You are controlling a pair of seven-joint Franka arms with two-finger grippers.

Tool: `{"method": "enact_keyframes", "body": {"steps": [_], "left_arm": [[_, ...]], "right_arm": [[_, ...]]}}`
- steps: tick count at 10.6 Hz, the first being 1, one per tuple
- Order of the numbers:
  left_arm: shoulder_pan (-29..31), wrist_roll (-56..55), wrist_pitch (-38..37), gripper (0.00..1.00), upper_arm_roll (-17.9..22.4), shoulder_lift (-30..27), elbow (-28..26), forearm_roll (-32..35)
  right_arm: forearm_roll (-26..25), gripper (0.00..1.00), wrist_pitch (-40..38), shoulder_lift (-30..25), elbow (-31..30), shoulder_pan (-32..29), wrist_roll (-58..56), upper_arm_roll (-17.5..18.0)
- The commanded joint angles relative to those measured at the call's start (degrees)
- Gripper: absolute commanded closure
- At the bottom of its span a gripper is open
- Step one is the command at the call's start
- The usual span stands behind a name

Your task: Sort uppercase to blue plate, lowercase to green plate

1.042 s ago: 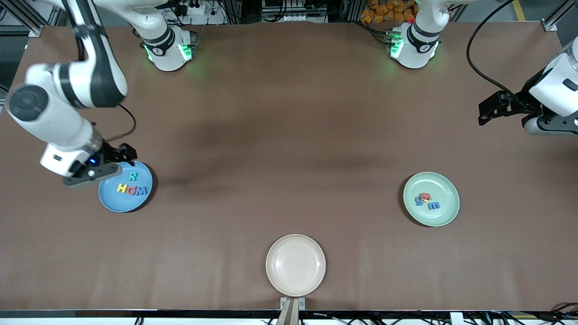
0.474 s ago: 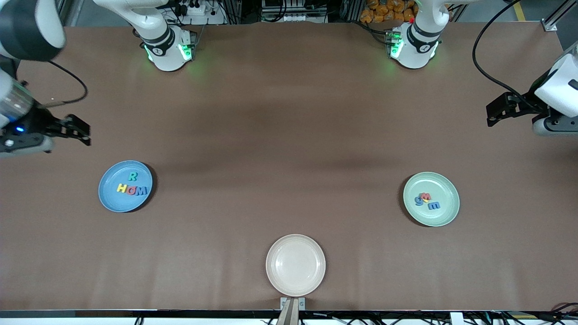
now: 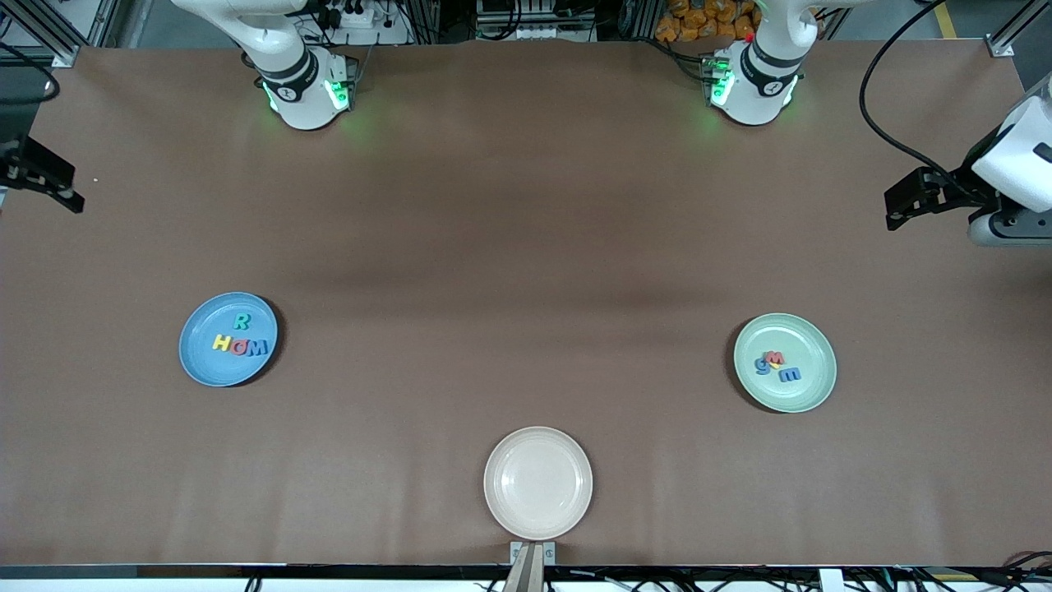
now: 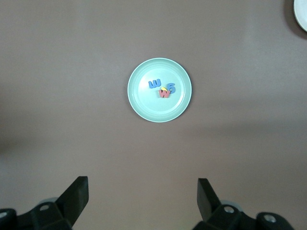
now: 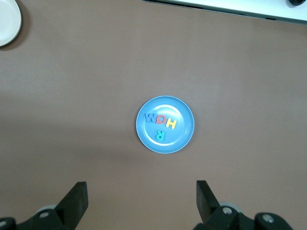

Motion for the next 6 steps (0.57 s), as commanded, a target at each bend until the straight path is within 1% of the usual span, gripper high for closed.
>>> {"method": "enact_keyframes", "body": {"steps": [1, 3, 5, 6], "left_arm": [[0.1, -0.2, -1.0, 0.00, -0.5, -0.4, 0.7, 0.9], [0.1, -0.2, -1.0, 0.00, 0.0, -0.4, 0.7, -1.2], [0.1, 0.0, -1.0, 0.00, 0.1, -0.4, 0.7, -1.4], [0.1, 0.0, -1.0, 0.00, 0.1, -0.4, 0.7, -1.4]], "right_arm": [[4.3, 0.00, -1.7, 0.1, 0.7, -2.4, 1.1, -0.1], [3.7, 0.00, -1.4, 0.1, 0.7, -2.6, 1.1, 0.0], [3.0, 0.00, -1.2, 0.2, 0.7, -3.1, 1.1, 0.1], [1.1, 0.00, -1.1, 0.3, 0.6, -3.0, 1.8, 0.4]]}}
